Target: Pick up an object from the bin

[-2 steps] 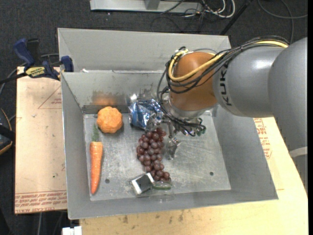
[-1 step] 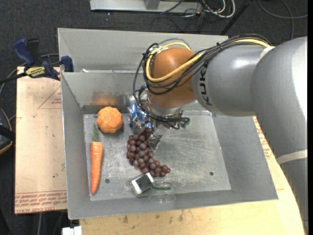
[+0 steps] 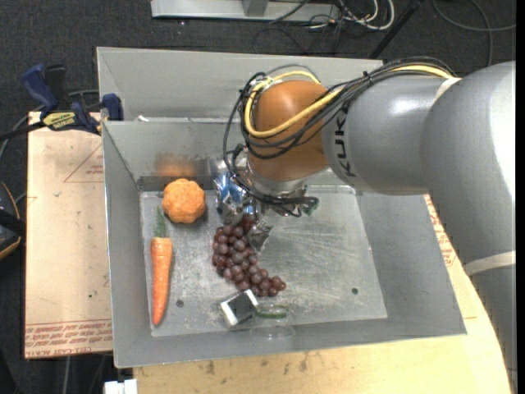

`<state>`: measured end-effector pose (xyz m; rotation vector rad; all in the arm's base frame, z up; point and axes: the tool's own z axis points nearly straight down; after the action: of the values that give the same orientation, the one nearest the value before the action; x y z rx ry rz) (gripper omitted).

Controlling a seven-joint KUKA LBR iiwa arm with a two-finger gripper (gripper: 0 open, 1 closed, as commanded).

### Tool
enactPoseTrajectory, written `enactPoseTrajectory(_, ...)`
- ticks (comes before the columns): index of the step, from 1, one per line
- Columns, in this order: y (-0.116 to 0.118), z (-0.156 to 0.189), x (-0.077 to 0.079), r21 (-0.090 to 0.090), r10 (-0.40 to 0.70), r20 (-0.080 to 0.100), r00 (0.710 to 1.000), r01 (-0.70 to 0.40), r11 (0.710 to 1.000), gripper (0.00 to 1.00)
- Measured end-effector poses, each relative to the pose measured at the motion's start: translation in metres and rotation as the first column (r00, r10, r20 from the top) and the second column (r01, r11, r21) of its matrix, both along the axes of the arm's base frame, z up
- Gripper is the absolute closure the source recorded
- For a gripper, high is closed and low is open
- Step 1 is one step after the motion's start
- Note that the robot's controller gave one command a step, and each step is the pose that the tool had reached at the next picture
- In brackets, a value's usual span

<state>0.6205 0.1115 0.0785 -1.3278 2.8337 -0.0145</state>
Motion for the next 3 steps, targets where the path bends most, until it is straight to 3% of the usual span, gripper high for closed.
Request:
enactPoseTrajectory(2, 0.001, 0.018, -0.004, 0.004, -0.003, -0.015, 1.0, 0.003, 1.0, 1.0)
enactPoseTrajectory(3, 0.002, 0.034, -0.002, 0.005, -0.003, -0.011, 1.0, 0.003, 1.0, 1.0)
